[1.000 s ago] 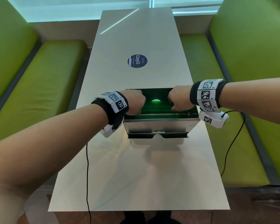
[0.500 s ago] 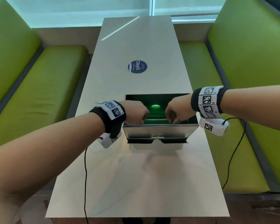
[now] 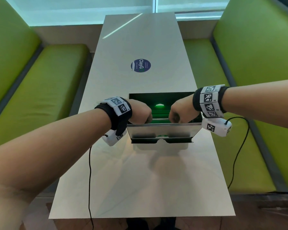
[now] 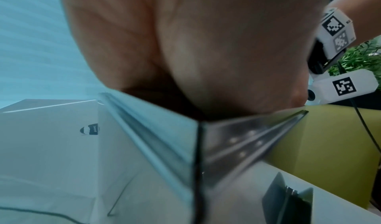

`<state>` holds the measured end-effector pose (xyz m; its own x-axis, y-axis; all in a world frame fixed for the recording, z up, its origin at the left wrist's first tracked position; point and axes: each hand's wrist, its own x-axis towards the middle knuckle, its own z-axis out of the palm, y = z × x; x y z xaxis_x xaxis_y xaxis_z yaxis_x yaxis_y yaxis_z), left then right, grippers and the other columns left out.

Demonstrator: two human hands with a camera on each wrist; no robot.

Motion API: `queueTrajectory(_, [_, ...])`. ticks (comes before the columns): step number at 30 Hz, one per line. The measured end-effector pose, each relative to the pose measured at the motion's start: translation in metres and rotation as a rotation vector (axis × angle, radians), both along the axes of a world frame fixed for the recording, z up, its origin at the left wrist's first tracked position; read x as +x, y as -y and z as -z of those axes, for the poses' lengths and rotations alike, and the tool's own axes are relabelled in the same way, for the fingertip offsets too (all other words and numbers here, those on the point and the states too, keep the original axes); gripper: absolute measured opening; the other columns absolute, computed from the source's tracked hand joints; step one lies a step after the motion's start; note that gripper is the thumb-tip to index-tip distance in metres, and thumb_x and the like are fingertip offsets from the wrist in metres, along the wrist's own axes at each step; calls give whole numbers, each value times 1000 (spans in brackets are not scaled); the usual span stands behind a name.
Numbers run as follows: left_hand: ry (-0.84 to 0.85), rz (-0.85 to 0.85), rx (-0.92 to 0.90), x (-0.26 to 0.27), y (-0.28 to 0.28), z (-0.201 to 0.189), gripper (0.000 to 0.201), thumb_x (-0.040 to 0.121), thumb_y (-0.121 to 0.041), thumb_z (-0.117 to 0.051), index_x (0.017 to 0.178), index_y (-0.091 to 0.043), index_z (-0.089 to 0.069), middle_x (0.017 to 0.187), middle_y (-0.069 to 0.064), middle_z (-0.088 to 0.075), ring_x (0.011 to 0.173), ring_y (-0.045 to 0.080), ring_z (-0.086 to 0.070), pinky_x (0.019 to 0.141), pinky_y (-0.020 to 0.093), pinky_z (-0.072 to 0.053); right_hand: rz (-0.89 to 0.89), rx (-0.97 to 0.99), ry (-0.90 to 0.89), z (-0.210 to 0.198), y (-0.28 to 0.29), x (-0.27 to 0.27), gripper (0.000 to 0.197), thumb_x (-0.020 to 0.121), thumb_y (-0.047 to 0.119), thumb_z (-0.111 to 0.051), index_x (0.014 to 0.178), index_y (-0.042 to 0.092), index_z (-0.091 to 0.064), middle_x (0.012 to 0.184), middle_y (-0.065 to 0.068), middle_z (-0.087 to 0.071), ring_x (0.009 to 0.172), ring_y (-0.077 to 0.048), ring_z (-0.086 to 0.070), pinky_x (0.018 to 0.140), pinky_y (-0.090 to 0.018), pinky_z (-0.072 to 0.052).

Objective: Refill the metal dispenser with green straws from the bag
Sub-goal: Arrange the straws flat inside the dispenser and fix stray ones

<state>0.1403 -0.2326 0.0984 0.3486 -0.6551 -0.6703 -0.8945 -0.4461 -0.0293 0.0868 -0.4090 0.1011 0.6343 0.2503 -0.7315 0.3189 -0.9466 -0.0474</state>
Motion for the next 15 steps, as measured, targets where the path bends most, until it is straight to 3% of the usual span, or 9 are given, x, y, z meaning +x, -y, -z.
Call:
queueTrajectory(5, [-2, -44, -64, -2, -3, -5, 30, 94, -6, -45, 101, -14, -72, 92, -4, -60, 84, 20, -53, 53, 20, -29, 41, 12, -6, -2, -1, 0, 25, 89, 10, -51, 91, 28, -68, 79, 9, -61, 77, -16, -54, 68, -24, -47])
queueTrajectory(9, [-46, -239, -446, -1, -34, -32, 28, 89, -12, -51, 96, -27, -73, 91, -11, -65, 87, 15, -61, 75, 29, -48, 117, 148, 160, -32, -8, -3, 10, 91, 31, -63, 91, 29, -73, 74, 15, -59, 71, -9, -54, 61, -22, -40])
queueTrajectory(12, [-17, -433, -923, 1, -89, -54, 23, 90, -11, -57, 95, -25, -74, 96, -10, -69, 89, 12, -65, 85, 29, -54, 267, 523, 404, -70, -28, -20, 12, 90, 39, -65, 88, 29, -72, 64, 8, -56, 60, -11, -49, 57, -25, -37])
queueTrajectory(15, [53, -709, -1214, 1, -149, -43, 19, 92, -10, -59, 95, -23, -73, 107, -4, -66, 94, 11, -67, 82, 18, -52, 510, 1083, 420, -81, -68, -62, 13, 90, 31, -69, 91, 20, -73, 66, -8, -54, 58, -15, -45, 57, -28, -40])
